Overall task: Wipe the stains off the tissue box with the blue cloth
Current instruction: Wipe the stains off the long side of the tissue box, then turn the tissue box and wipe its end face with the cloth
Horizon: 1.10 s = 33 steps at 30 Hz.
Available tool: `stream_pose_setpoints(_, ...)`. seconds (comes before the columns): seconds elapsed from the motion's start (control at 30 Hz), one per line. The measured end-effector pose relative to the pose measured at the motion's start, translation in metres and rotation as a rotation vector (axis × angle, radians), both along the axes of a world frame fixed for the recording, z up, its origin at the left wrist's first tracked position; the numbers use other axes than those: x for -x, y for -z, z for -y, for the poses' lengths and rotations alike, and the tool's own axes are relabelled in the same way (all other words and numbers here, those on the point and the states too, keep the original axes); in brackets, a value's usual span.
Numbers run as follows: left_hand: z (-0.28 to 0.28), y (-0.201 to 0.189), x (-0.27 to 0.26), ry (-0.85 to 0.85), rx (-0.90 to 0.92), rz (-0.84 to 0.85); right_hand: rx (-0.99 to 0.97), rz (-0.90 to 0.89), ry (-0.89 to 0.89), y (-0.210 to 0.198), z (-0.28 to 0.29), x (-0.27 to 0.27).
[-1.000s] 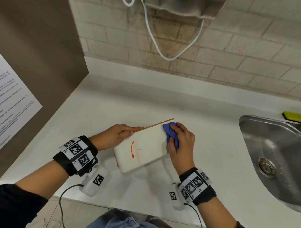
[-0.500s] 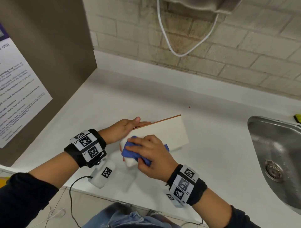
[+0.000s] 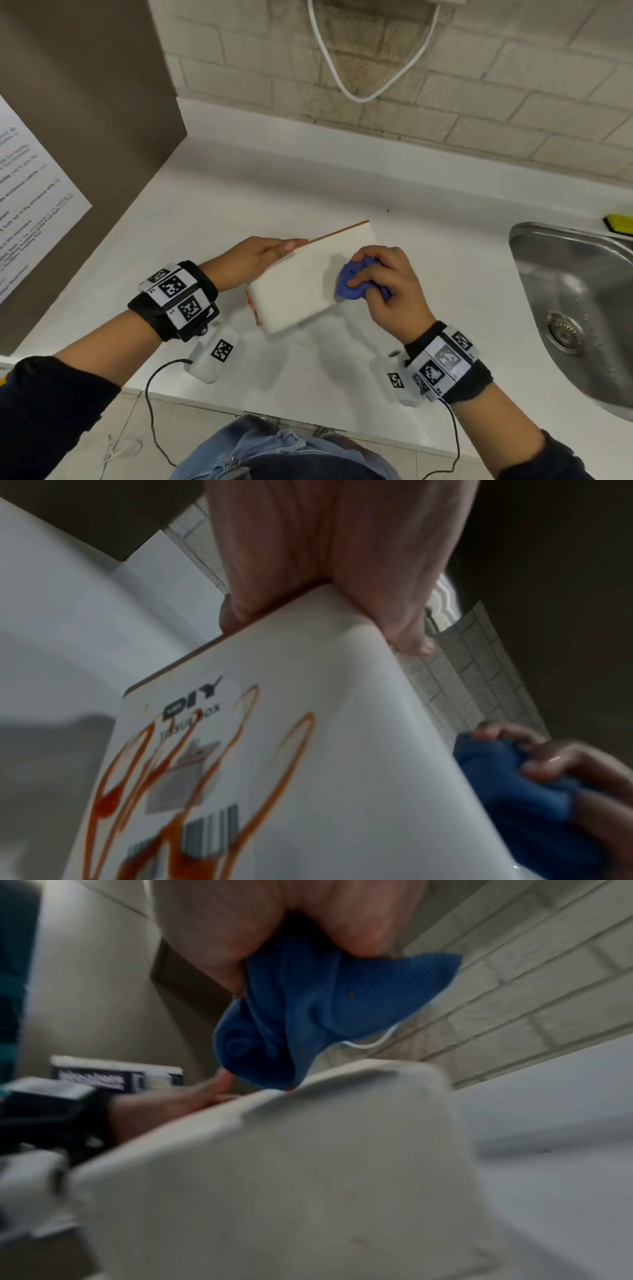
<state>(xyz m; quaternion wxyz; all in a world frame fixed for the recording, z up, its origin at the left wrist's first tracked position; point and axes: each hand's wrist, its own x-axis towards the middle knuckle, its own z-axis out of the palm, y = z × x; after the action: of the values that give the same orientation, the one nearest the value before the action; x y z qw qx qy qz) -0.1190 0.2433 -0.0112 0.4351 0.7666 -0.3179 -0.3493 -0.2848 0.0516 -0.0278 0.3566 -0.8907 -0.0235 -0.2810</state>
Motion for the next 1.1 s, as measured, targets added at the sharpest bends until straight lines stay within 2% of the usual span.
stream_pose_setpoints(0.07,0.002,-0.002,-0.001,0.004,0.001,0.013,0.078,0.039,-0.148,-0.009,-0.029,-0.006)
stream_pose_setpoints(0.13,0.001,-0.004,-0.001,0.011,-0.003,0.009,0.231,-0.006,-0.346,-0.004,-0.055,-0.013)
stream_pose_setpoints(0.2,0.0,-0.006,-0.002,0.02,-0.019,0.006,0.373,-0.068,-0.469,0.008,-0.062,-0.017)
stream_pose_setpoints(0.37,0.001,-0.007,-0.003,0.034,-0.04,0.027,0.487,-0.151,-0.439,0.024,-0.027,-0.005)
stream_pose_setpoints(0.47,0.0,-0.006,-0.004,0.028,-0.026,0.02,0.516,-0.208,-0.293,0.027,0.007,0.006)
stream_pose_setpoints(0.53,-0.002,-0.005,-0.005,0.011,-0.012,0.01,0.39,-0.247,-0.047,0.027,0.029,0.009)
stream_pose_setpoints(0.6,-0.004,-0.004,-0.006,0.002,-0.005,0.023,0.127,-0.314,0.207,0.02,0.04,0.011)
stream_pose_setpoints(0.67,-0.005,-0.005,-0.008,0.018,-0.019,0.062,-0.189,-0.274,0.318,0.008,0.047,0.015)
stream_pose_setpoints(0.73,-0.005,-0.007,-0.011,0.068,-0.068,0.183,-0.47,-0.185,0.385,-0.004,0.046,0.021)
stream_pose_setpoints(0.83,-0.009,-0.007,-0.023,0.243,-0.161,0.505,-0.655,-0.113,0.533,0.002,0.047,0.028)
stream_pose_setpoints(0.9,-0.013,-0.005,-0.032,0.336,-0.192,0.636,-0.815,-0.116,0.585,0.008,0.048,0.03)
stream_pose_setpoints(0.97,-0.019,-0.002,-0.044,0.398,-0.246,0.7,-1.094,-0.137,0.576,0.009,0.045,0.029)
stream_pose_setpoints(1.1,-0.028,-0.002,-0.065,0.481,-0.378,0.844,-1.488,-0.127,0.41,0.009,0.044,0.031)
